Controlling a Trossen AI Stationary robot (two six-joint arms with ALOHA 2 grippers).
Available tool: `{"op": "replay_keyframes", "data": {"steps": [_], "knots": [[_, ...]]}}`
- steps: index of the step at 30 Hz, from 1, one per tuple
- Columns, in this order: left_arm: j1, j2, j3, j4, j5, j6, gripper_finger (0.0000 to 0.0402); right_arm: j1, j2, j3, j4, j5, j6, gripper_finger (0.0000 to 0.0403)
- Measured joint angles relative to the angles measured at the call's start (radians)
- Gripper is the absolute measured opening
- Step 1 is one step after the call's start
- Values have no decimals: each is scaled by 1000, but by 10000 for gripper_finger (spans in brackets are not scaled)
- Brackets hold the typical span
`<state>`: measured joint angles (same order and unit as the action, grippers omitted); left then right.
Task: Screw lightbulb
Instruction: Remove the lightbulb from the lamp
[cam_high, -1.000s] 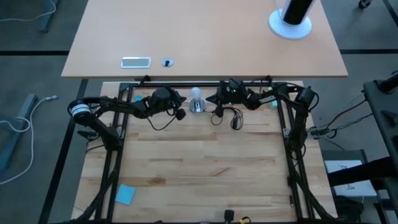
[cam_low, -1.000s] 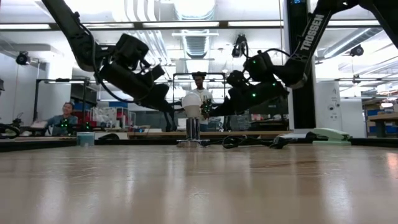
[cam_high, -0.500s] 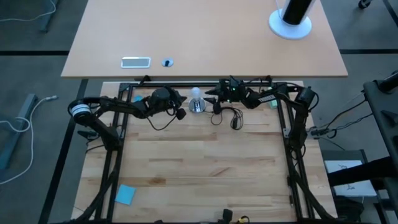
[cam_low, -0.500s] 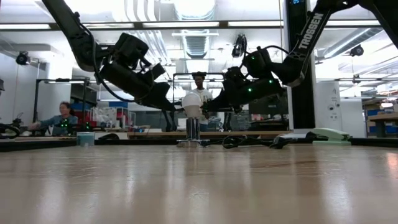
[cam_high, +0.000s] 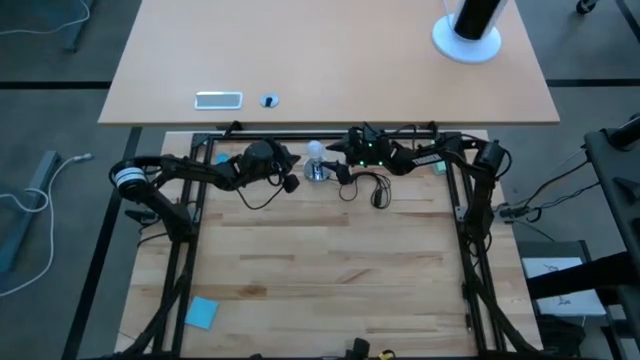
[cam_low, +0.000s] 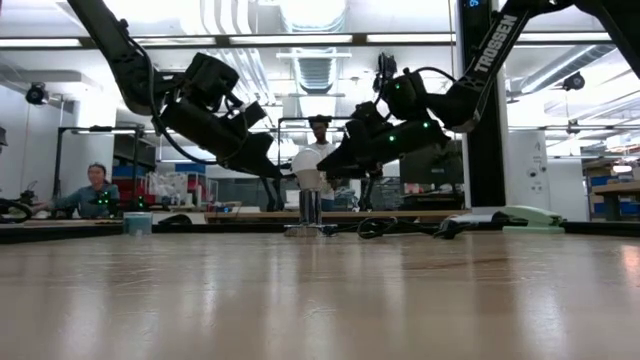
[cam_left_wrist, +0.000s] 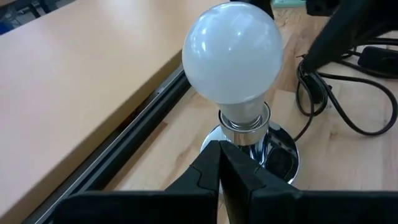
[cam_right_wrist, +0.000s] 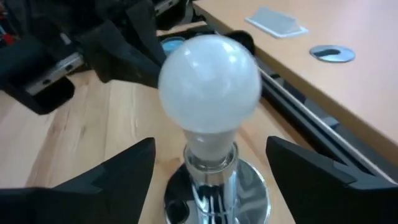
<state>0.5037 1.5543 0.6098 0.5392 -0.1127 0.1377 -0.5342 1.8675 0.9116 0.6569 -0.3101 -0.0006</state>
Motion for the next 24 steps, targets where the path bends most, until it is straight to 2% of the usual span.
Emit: {"op": "replay_keyframes", "data": {"steps": [8,19,24], "knots": [[0,0,0,1,0,7,0,7,44,21,13,-1,1,298],[0,0,0,0,1,7,0,14,173,144,19,-3,0,296],[0,0,0,-1,1,7,0,16,187,166,31,-6,-13,298]]}}
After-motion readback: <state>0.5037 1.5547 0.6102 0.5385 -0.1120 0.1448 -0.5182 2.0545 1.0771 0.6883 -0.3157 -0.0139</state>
